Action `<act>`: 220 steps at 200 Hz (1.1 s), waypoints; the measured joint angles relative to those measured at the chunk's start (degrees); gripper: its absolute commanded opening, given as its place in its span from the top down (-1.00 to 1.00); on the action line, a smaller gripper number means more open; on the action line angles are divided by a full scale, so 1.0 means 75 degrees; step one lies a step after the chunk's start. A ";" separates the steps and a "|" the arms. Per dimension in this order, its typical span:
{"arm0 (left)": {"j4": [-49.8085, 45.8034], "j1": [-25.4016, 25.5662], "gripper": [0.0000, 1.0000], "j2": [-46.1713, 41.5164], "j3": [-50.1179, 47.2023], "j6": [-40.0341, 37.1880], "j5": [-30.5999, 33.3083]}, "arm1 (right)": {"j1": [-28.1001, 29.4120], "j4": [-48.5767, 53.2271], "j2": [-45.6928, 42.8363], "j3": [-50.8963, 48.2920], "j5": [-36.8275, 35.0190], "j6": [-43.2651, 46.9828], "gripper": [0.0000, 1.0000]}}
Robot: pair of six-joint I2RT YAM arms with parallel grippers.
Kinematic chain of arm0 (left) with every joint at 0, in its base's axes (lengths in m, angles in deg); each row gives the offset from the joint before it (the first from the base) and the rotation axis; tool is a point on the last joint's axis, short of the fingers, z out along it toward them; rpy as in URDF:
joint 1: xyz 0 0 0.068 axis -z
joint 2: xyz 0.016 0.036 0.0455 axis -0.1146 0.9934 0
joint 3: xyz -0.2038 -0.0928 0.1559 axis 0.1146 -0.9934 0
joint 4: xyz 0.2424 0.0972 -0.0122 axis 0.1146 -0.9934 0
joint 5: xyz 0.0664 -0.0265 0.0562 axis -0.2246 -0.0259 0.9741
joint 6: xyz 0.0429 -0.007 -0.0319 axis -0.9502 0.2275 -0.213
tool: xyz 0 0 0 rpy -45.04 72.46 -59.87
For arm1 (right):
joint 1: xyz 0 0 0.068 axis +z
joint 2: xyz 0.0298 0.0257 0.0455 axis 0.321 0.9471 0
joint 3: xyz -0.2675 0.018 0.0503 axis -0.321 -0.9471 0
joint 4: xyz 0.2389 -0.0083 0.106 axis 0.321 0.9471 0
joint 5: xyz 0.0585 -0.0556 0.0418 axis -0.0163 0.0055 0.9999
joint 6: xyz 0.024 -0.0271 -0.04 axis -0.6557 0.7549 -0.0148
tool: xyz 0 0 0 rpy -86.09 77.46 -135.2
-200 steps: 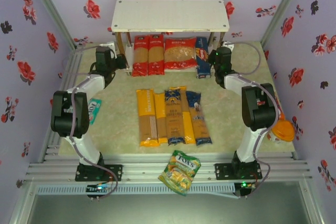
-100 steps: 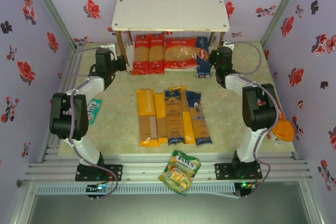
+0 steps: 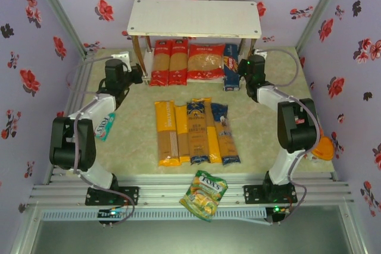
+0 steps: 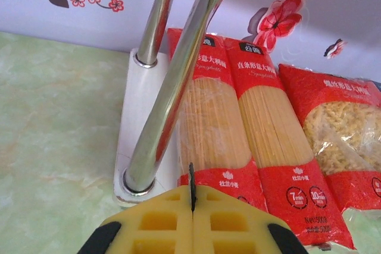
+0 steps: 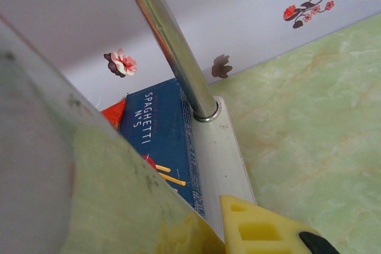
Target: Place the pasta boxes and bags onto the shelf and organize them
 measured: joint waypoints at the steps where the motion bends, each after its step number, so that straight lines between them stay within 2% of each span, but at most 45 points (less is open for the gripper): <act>1: 0.0026 0.0000 0.66 -0.0003 -0.0017 -0.0009 0.0000 | 0.0000 0.0000 -0.0003 0.0000 0.0003 0.0000 1.00; 20: 0.0329 -0.0003 0.30 -0.0012 -0.0213 -0.0006 -0.0009 | -0.0003 0.0076 -0.0052 -0.0026 0.0000 -0.0020 1.00; 38: 0.0586 -0.0003 0.08 -0.0009 -0.0280 -0.0052 -0.0128 | -0.0003 0.0105 -0.0058 -0.0026 -0.0003 -0.0035 1.00; 67: 0.0965 -0.0003 -0.06 0.0055 -0.0207 -0.0312 -0.0428 | -0.0003 0.0117 -0.0058 -0.0026 -0.0006 -0.0052 1.00; 145: 0.1690 -0.0105 -0.02 0.1067 0.0341 -0.0822 -0.0545 | -0.0009 0.0455 -0.0058 0.0181 0.0003 -0.0064 1.00; 151: 0.1813 -0.0117 0.02 0.1142 0.0364 -0.0819 -0.0498 | -0.0015 0.0493 -0.0058 0.0201 0.0006 -0.0067 1.00; 166: 0.2060 -0.0125 0.36 0.1381 0.0490 -0.0813 -0.0338 | -0.0015 0.0539 -0.0058 0.0207 0.0006 -0.0090 1.00; 175: 0.2174 -0.0143 0.44 0.1521 0.0574 -0.0764 -0.0239 | -0.0015 0.0560 -0.0058 0.0224 0.0006 -0.0102 1.00; 186: 0.2267 -0.0172 0.39 0.1664 0.0685 -0.0743 -0.0184 | -0.0015 0.0618 -0.0058 0.0251 0.0009 -0.0111 1.00; 202: 0.2390 -0.0175 0.16 0.1842 0.0836 -0.0705 -0.0189 | -0.0015 0.0679 -0.0058 0.0289 0.0009 -0.0117 1.00; 220: 0.2591 -0.0166 0.05 0.2025 0.0997 -0.0600 -0.0189 | -0.0015 0.0714 -0.0058 0.0294 0.0012 -0.0119 1.00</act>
